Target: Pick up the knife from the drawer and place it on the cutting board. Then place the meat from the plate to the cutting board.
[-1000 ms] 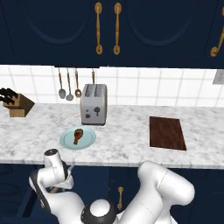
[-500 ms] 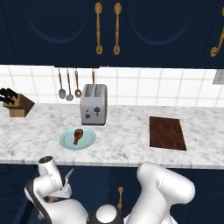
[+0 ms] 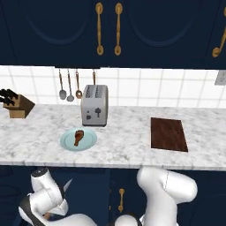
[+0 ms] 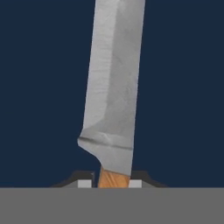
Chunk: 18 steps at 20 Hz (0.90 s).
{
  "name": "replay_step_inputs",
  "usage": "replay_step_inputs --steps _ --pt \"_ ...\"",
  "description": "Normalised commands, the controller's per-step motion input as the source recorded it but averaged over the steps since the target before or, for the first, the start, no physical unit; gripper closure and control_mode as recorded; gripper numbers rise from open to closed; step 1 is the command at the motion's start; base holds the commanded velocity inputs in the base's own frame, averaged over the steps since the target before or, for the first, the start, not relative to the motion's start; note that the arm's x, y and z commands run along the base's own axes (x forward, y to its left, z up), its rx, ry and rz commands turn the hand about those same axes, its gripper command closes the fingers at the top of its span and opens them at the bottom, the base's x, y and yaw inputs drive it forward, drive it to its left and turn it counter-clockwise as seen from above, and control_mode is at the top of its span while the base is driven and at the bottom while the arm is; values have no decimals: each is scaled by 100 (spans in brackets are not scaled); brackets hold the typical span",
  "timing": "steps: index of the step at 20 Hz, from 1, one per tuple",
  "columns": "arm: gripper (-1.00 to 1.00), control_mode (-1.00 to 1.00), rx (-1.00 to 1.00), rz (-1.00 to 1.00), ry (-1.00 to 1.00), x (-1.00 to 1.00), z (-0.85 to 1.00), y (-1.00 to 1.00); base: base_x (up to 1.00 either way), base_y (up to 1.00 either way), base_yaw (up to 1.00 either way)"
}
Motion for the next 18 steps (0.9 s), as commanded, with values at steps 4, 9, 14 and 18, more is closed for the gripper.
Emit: replay_step_inputs --steps 4,9,14,18 --pt "100 -100 0 -6 0 -31 100 0 0 0 0" --pt "100 -100 0 -7 -1 -50 100 0 0 0 0" --pt "100 -100 0 -8 -6 -17 96 -29 0 0 0" --pt "100 -100 3 -11 -3 24 62 -98 0 0 0"
